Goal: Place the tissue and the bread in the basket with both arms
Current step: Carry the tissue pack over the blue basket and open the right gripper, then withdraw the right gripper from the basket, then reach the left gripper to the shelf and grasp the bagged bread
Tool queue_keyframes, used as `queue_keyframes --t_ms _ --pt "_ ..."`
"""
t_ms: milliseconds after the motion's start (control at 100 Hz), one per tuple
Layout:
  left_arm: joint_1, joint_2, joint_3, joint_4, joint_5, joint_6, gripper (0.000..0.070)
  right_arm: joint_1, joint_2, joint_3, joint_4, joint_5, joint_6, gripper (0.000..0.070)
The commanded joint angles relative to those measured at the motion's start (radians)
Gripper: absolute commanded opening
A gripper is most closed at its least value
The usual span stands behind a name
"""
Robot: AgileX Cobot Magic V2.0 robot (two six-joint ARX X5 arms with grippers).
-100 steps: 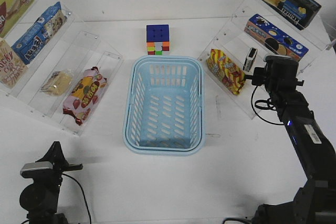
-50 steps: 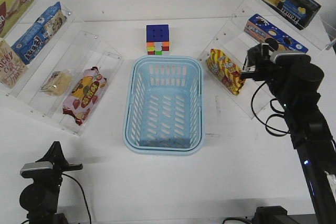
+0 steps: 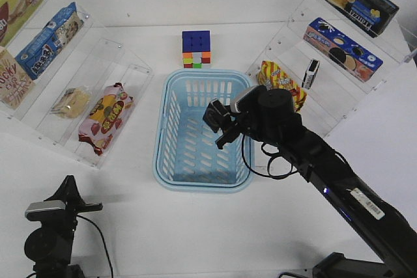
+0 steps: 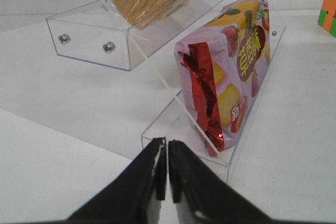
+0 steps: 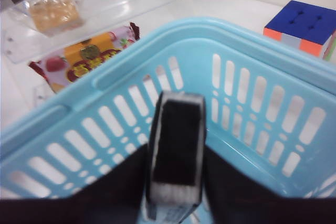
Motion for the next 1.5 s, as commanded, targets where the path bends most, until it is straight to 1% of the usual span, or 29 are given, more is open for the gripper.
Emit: queue_keyframes --t_ms 0,130,180,200,220,300,360,420,490,530,570,640,720,770,850,900,980,1010,1030,1050,1110,1150,1170,1190,1290,1400,1440,1490 --pt "0.004 -0.002 -0.020 0.016 -0.003 0.013 0.0001 0.006 0.016 0.015 0.014 0.019 -0.017 0.0351" --pt "0.004 -0.002 -0.020 0.014 -0.003 0.011 0.0001 -0.006 -0.021 0.018 0.009 0.026 -0.016 0.0349" --pt "0.004 -0.002 -0.020 0.017 -0.003 -0.019 0.0001 -0.031 -0.054 0.018 0.005 0.027 -0.016 0.0331" --pt "0.004 -0.002 -0.020 0.018 0.000 -0.040 0.0001 -0.044 -0.069 0.018 0.002 0.028 -0.016 0.0304" --pt "0.004 -0.002 -0.020 0.018 0.005 -0.061 0.0001 -0.058 -0.085 0.018 -0.003 0.032 -0.013 0.0259" --pt "0.004 -0.002 -0.020 0.019 0.009 -0.164 0.0001 -0.109 -0.152 0.017 -0.044 0.072 -0.005 0.0000" --pt "0.004 -0.002 -0.020 0.024 0.009 -0.262 0.0001 -0.140 -0.202 0.006 -0.073 0.113 0.003 0.0000" --pt "0.004 -0.002 -0.020 0.034 0.009 -0.378 0.0000 -0.166 -0.261 -0.033 -0.058 0.148 0.003 0.0000" --pt "0.004 -0.002 -0.017 0.054 0.008 -0.507 0.0000 -0.193 -0.353 -0.127 0.019 0.171 0.003 0.0000" --pt "0.004 -0.002 -0.011 0.066 0.009 -0.559 0.0000 -0.207 -0.412 -0.201 0.090 0.179 0.002 0.0000" --pt "0.004 -0.002 0.006 0.064 0.011 -0.587 0.0000 -0.219 -0.476 -0.284 0.171 0.180 0.002 0.0000" --pt "0.004 0.002 0.052 0.059 0.035 -0.584 0.0000 -0.232 -0.576 -0.427 0.318 0.184 0.006 0.0000" --pt "0.004 0.030 0.130 0.040 0.067 -0.575 0.0001 -0.235 -0.660 -0.547 0.412 0.214 0.036 0.0000" --pt "0.004 0.072 0.192 0.020 0.075 -0.541 0.0001 -0.235 -0.690 -0.588 0.422 0.221 0.060 0.0000" --pt "0.004 0.174 0.304 -0.034 0.083 -0.427 0.0001 -0.235 -0.707 -0.606 0.397 0.221 0.081 0.0000" --pt "0.004 0.257 0.377 -0.071 0.083 -0.329 0.0000 -0.235 -0.707 -0.606 0.389 0.220 0.081 0.0000" --pt "0.003 0.398 0.489 -0.118 0.087 -0.140 0.0001 -0.235 -0.706 -0.606 0.388 0.220 0.081 0.0000" --pt "0.003 0.450 0.527 -0.129 0.087 -0.069 0.0015 -0.235 -0.706 -0.606 0.388 0.220 0.081 0.0000" --pt "0.003 0.483 0.551 -0.134 0.087 -0.024 0.0048 -0.235 -0.706 -0.606 0.388 0.220 0.081 0.0000" --pt "0.003 0.516 0.574 -0.137 0.087 0.016 0.0106 -0.235 -0.705 -0.606 0.388 0.220 0.081 0.0000" --pt "0.003 0.607 0.640 -0.147 0.087 0.111 0.0345 -0.235 -0.705 -0.606 0.387 0.221 0.083 0.0000" --pt "-0.003 0.664 0.677 -0.146 0.086 0.142 0.0486 -0.235 -0.705 -0.606 0.387 0.221 0.084 0.0000" --pt "-0.006 0.690 0.695 -0.146 0.084 0.151 0.0532 -0.235 -0.705 -0.606 0.387 0.221 0.084 0.0000" --pt "-0.008 0.716 0.712 -0.146 0.082 0.162 0.0557 -0.235 -0.705 -0.606 0.387 0.220 0.084 0.0000" --pt "-0.020 0.836 0.781 -0.142 0.079 0.275 0.0566 -0.235 -0.706 -0.606 0.385 0.215 0.086 0.0000" --pt "-0.041 0.955 0.831 -0.099 0.078 0.391 0.0565 -0.235 -0.705 -0.606 0.384 0.202 0.101 0.0000" --pt "-0.047 0.996 0.845 -0.086 0.060 0.431 0.0566 -0.235 -0.705 -0.606 0.383 0.202 0.102 0.0000" --pt "-0.055 1.045 0.859 -0.062 0.013 0.468 0.0566 -0.235 -0.706 -0.606 0.380 0.202 0.102 0.0000"
